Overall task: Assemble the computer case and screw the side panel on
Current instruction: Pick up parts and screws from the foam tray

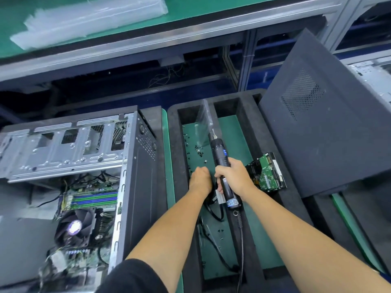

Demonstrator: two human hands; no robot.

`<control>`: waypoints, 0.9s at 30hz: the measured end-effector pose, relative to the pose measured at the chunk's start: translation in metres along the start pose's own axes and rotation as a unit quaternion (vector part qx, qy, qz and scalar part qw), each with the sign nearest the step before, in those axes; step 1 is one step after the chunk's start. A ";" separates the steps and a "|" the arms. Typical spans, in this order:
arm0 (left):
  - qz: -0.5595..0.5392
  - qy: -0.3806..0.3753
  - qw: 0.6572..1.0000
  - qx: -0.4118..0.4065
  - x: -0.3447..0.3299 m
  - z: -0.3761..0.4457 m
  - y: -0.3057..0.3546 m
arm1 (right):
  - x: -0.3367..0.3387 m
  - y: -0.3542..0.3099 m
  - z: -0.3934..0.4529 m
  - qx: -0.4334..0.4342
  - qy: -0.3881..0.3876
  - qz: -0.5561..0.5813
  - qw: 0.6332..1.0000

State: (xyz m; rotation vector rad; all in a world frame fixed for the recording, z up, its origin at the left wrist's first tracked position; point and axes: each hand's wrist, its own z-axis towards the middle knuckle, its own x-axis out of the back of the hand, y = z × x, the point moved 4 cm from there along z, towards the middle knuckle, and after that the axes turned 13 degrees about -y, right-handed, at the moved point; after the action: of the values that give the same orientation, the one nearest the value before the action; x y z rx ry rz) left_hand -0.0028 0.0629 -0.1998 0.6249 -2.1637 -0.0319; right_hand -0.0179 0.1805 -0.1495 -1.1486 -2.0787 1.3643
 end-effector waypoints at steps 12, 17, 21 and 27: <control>0.213 0.087 0.972 -0.049 0.105 -0.003 -0.003 | 0.004 0.006 0.002 -0.009 -0.030 0.023 0.999; 0.249 0.058 0.963 -0.082 0.098 0.000 -0.009 | 0.004 0.008 0.003 -0.006 -0.035 0.030 0.999; 0.358 0.058 0.927 -0.092 0.081 -0.006 -0.011 | 0.004 0.007 0.003 0.000 -0.037 0.026 0.999; 0.475 -0.025 0.866 -0.155 0.049 -0.010 0.002 | 0.005 0.008 0.004 -0.005 -0.035 0.026 0.999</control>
State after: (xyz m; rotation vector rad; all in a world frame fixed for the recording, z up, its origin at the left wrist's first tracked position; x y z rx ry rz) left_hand -0.0207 0.0450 -0.1567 -0.6639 -2.2280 0.1342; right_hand -0.0205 0.1833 -0.1590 -1.1827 -2.1191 1.4386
